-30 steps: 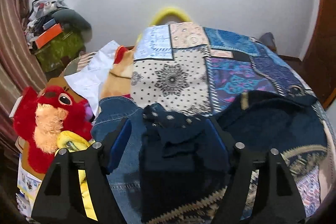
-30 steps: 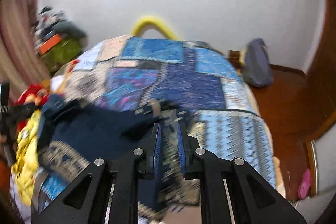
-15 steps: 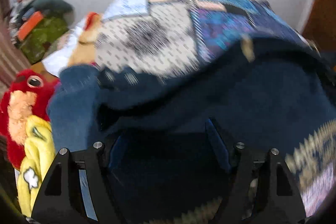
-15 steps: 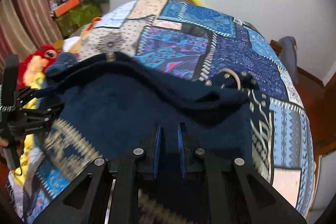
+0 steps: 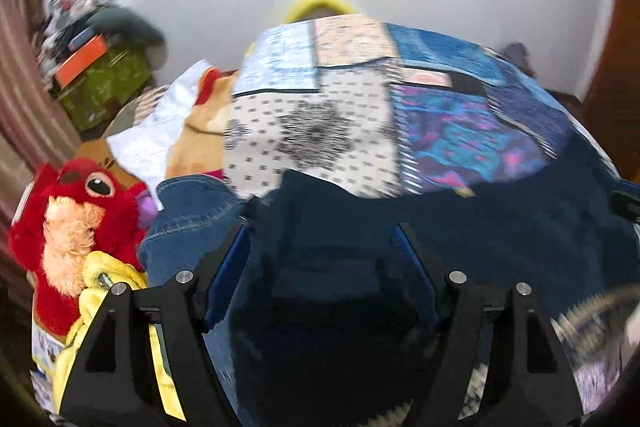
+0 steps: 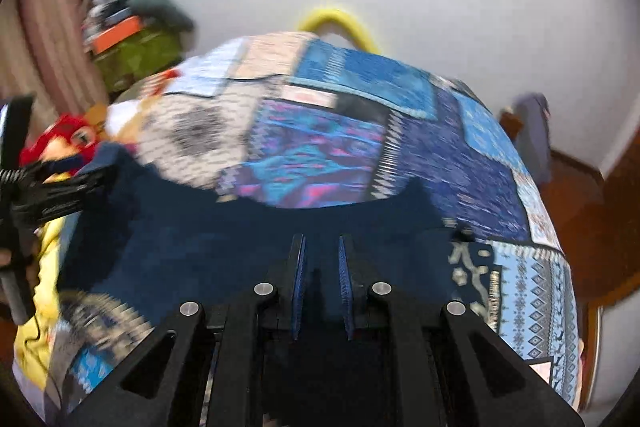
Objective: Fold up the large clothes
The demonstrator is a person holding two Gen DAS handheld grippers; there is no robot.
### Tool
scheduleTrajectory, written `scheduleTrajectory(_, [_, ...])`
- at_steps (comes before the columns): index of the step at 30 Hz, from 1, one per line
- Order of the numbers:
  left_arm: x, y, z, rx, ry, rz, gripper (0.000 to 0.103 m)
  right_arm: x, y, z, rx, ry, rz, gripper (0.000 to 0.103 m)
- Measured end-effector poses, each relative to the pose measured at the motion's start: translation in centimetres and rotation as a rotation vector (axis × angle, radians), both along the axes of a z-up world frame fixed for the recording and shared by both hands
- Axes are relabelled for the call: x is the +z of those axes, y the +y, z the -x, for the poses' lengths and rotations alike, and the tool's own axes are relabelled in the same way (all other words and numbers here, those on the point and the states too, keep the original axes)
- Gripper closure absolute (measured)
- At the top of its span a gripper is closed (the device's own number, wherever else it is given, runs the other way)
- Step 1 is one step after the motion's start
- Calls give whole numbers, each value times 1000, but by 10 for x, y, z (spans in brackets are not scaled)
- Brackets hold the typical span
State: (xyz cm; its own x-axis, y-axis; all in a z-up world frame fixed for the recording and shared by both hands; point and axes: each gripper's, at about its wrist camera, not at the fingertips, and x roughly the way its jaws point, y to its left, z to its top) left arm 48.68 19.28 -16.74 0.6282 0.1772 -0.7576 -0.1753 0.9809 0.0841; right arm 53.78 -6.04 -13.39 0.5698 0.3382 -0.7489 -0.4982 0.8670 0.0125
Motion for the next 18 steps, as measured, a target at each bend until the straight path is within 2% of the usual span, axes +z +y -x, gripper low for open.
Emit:
scheduleTrajectory(5, [-2, -41, 28, -125, 24, 13, 30, -3, 28, 49, 116, 14, 17, 92])
scheduleTrajectory(8, [-21, -59, 39, -170, 76, 74, 29, -22, 37, 66, 137, 31, 79, 92])
scheduleTrajectory(10, [-36, -65, 41, -176, 107, 76, 29, -41, 36, 69, 113, 42, 149, 92])
scheduleTrajectory(13, [-58, -69, 47, -163, 126, 69, 23, -64, 23, 67, 101, 103, 192, 92])
scheduleTrajectory(15, [-65, -68, 52, -156, 107, 46, 18, -68, 10, 68, 117, 111, 163, 92])
scheduleTrajectory(18, [-68, -65, 63, -157, 75, 14, 13, -66, -4, 78, 123, 82, 186, 92])
